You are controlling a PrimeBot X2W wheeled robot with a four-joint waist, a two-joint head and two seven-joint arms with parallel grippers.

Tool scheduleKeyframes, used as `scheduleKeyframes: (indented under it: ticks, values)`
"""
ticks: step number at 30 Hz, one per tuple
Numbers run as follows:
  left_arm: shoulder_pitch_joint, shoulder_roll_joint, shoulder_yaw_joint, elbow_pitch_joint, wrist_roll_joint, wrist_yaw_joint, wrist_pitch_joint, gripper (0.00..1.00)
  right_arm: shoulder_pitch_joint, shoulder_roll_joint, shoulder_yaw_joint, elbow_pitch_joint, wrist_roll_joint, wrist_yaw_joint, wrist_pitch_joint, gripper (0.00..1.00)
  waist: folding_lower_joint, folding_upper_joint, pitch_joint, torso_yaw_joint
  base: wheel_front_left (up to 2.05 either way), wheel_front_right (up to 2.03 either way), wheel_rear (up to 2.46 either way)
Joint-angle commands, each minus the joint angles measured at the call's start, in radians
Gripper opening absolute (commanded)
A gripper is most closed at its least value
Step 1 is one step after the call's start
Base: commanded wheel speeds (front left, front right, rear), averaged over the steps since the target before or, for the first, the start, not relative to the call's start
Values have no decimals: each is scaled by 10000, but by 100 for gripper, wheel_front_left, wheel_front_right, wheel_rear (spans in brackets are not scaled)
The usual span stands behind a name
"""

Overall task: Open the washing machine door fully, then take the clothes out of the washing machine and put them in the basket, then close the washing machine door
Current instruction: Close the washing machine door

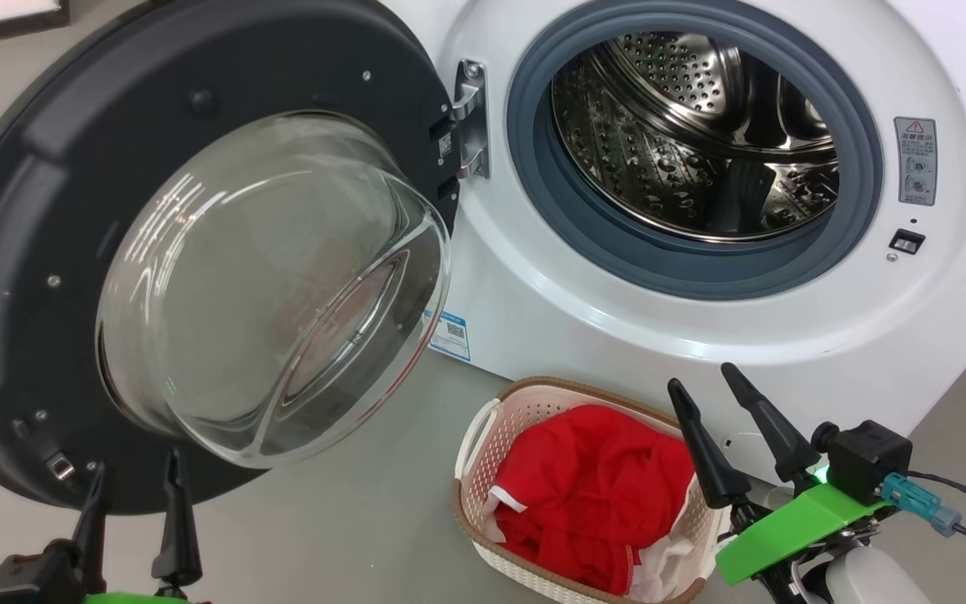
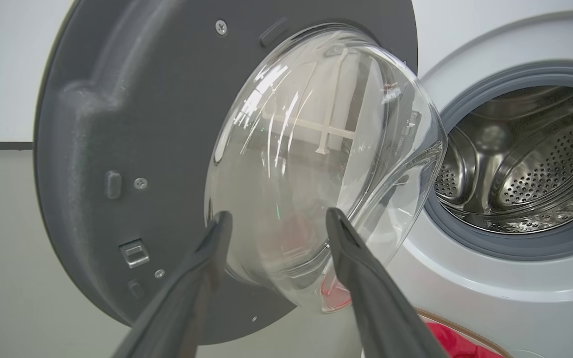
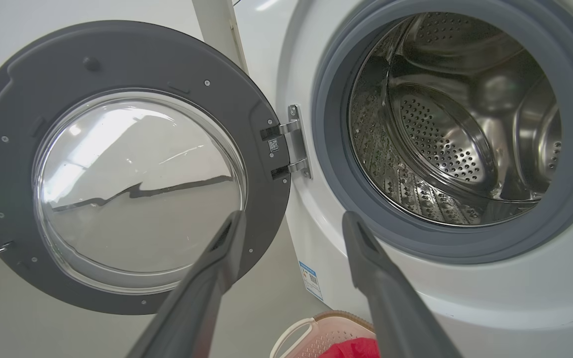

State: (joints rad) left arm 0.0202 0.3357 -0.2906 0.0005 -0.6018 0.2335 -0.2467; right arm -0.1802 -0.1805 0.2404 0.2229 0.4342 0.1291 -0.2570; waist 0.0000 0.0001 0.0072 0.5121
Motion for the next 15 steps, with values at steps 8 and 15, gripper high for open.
scheduleKeyframes:
  ticks: [8, 15]
  values:
    - [-236, 236, 386, -250, 63, 63, -82, 100, -162, -15, 139, -240, 85, 16, -48, 100, 0, -1, 7, -1, 0, 0, 0]
    - [-230, 254, 382, -274, 53, 78, -87, 100, -165, 5, 140, -248, 81, 16, -48, 100, 0, -1, 19, 9, 0, 0, 0]
